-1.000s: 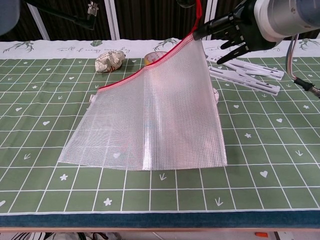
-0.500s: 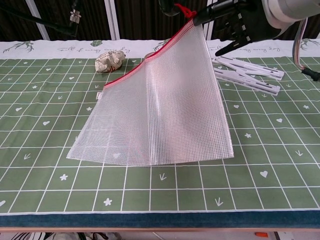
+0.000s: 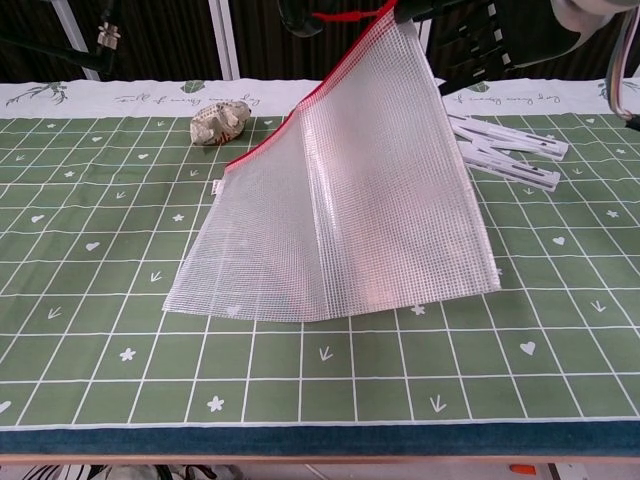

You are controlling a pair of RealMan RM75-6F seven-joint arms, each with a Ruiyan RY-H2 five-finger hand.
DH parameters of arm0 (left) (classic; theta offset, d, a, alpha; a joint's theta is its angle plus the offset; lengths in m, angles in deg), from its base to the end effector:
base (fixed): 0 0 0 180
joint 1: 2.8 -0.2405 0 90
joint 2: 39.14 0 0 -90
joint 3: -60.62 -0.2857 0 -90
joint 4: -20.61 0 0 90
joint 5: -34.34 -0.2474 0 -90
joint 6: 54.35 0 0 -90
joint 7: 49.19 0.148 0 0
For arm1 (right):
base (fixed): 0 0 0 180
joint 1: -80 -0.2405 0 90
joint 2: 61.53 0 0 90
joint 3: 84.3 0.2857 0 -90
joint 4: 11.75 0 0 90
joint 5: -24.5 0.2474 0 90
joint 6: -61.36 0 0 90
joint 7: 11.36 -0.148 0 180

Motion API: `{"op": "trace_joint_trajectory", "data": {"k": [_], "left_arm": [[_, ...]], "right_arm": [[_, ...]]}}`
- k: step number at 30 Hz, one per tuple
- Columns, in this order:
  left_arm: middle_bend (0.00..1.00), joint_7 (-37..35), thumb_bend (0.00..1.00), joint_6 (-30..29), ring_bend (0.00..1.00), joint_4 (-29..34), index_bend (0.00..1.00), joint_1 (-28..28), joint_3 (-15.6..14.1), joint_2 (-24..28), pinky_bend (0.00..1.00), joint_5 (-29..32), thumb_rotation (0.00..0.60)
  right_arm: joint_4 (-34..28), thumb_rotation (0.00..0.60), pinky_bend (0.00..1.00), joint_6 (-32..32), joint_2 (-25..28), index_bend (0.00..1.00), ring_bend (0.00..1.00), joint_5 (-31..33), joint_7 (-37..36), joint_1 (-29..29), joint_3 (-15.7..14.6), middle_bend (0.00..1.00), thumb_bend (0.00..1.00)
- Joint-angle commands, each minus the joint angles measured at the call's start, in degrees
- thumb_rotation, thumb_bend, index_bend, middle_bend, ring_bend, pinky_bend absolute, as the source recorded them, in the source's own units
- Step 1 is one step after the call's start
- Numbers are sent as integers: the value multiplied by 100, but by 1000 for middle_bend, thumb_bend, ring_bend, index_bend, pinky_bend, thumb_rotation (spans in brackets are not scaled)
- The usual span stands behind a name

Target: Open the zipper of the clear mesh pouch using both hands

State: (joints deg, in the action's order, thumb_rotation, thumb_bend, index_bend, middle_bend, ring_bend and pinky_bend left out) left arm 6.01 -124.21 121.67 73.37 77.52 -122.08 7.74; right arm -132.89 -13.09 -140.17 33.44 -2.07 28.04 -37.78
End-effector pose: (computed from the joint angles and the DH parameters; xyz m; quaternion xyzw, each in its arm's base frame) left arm 0.0557 0.4079 0.0008 -0.7641 -0.2141 -0.3606 0.4902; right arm -0.0143 -0.3686 0.0606 0.2927 -0.8028 0.4509 0.2582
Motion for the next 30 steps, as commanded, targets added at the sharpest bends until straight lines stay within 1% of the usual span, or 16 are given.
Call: {"op": "trace_joint_trajectory", "data": {"k": [1,7,16,23,30], "left_arm": [[287,-12,423,10,117,-27,612,-35,-33,24,226,-8,600],[287,-80,423,49,117,-66,612,-112,-62,54,226,-36,600],[287,-108,423,51,117,-15,612,-252,-142,228,226,-108,600],[287,-288,423,-47,117,362,612,-605,-298,731,226,-358,600],[287,-623,423,-71,117,556,613,-1008,-399,1204,226,-496,600]], "right_arm": [[-75,600,198,39,53,663,0,60,-58,2,81,72,524],[-218,600,198,134,174,668,0,284,-197,-45,287,75,524],[-138,600,198,99,389,669,0,372,-278,-62,350,76,524],[-6,600,198,188,630,669,0,367,-283,72,299,76,524],[92,600,198,279,754,670,0,361,-313,149,182,76,525]]}}
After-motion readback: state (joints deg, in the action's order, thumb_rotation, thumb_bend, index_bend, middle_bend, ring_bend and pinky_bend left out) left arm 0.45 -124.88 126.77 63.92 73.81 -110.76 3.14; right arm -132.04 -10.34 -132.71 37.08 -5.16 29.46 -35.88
